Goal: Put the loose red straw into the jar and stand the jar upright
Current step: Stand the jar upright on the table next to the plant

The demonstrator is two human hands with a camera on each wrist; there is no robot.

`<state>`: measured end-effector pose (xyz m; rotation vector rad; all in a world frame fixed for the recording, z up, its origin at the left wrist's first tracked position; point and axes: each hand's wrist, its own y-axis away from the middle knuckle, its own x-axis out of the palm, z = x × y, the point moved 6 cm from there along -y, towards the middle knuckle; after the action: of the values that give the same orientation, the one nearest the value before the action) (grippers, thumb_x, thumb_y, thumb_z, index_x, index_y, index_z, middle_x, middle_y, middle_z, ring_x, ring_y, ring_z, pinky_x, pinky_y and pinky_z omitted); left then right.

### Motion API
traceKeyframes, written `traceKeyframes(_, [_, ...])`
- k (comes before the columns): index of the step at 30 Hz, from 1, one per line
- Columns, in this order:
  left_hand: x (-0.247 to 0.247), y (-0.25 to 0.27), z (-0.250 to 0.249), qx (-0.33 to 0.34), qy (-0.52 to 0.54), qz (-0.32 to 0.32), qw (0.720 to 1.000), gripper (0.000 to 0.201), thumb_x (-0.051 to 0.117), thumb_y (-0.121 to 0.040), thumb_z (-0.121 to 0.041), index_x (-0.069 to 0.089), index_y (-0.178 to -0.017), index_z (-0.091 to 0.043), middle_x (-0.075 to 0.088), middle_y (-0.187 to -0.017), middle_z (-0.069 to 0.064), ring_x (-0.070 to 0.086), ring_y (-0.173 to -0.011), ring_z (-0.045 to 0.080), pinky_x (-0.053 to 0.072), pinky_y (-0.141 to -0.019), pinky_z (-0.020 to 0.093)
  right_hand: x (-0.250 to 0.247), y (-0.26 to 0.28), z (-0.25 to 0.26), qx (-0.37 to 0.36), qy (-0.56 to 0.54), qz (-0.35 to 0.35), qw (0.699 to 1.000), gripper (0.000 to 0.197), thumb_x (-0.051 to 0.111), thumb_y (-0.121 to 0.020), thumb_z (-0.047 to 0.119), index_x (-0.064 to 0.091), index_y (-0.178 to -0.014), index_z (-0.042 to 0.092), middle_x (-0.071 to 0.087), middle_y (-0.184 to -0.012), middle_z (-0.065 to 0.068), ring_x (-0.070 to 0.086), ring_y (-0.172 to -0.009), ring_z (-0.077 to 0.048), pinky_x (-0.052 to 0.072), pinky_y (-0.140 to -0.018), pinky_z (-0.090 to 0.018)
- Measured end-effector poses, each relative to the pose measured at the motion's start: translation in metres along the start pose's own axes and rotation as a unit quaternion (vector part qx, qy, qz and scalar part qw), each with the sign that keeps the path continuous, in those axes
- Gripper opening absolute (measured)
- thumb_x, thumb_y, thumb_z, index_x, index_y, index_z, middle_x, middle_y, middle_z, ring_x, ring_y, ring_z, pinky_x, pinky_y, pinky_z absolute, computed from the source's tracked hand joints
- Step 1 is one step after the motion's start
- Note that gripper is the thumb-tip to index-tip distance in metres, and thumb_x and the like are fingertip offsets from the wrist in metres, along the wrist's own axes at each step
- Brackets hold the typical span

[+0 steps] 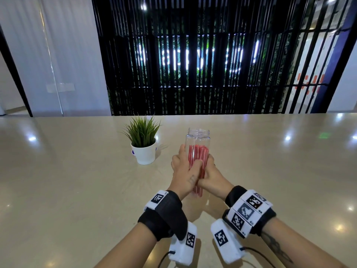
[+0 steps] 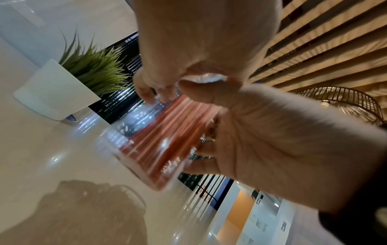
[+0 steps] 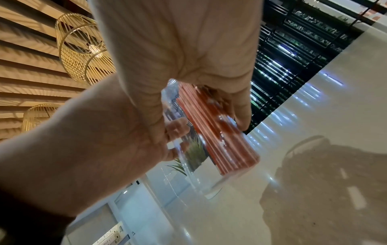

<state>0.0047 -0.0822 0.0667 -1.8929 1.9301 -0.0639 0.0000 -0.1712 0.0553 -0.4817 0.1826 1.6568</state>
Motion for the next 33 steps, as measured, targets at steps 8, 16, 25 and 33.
traceKeyframes(8, [-0.021,-0.006,-0.001,0.004,0.119,0.096,0.988,0.049,0.047,-0.08,-0.048,0.039,-0.127,-0.04,0.046,-0.129,0.004,0.047,-0.119,0.013,0.041,-0.086,0.021,-0.028,0.007,0.025,-0.047,-0.063,0.004,0.997,0.068,0.073,-0.073,0.017,0.031,-0.125,0.028,0.051,-0.107,0.018,0.053,-0.103,0.001,0.044,-0.093,-0.022])
traceKeyframes(16, [-0.02,-0.018,-0.015,-0.014,0.155,0.117,0.981,0.053,0.049,-0.09,-0.035,0.027,-0.138,-0.04,0.061,-0.121,0.01,0.059,-0.112,0.019,0.05,-0.092,0.046,-0.044,-0.008,0.042,-0.085,-0.062,-0.026,0.994,0.068,0.073,-0.057,0.051,0.053,-0.119,0.034,0.056,-0.121,-0.005,0.053,-0.115,-0.02,0.044,-0.101,-0.051])
traceKeyframes(25, [-0.017,-0.036,-0.009,-0.032,0.122,0.133,0.983,0.044,0.048,-0.091,-0.03,0.031,-0.13,-0.04,0.054,-0.124,0.017,0.057,-0.102,0.016,0.047,-0.072,0.026,-0.046,-0.025,0.035,-0.073,-0.033,-0.038,0.996,0.058,0.073,-0.071,0.033,0.046,-0.122,0.027,0.054,-0.126,-0.008,0.053,-0.113,-0.023,0.044,-0.101,-0.043])
traceKeyframes(33, [-0.036,-0.084,-0.017,-0.028,0.013,0.158,0.987,0.053,0.047,-0.092,-0.022,0.021,-0.138,-0.019,0.056,-0.119,0.015,0.056,-0.092,0.012,0.042,-0.076,0.021,-0.047,-0.079,0.041,-0.05,0.023,-0.046,0.997,0.066,0.073,-0.073,0.018,0.042,-0.13,0.007,0.058,-0.124,-0.013,0.056,-0.112,-0.026,0.043,-0.102,-0.04])
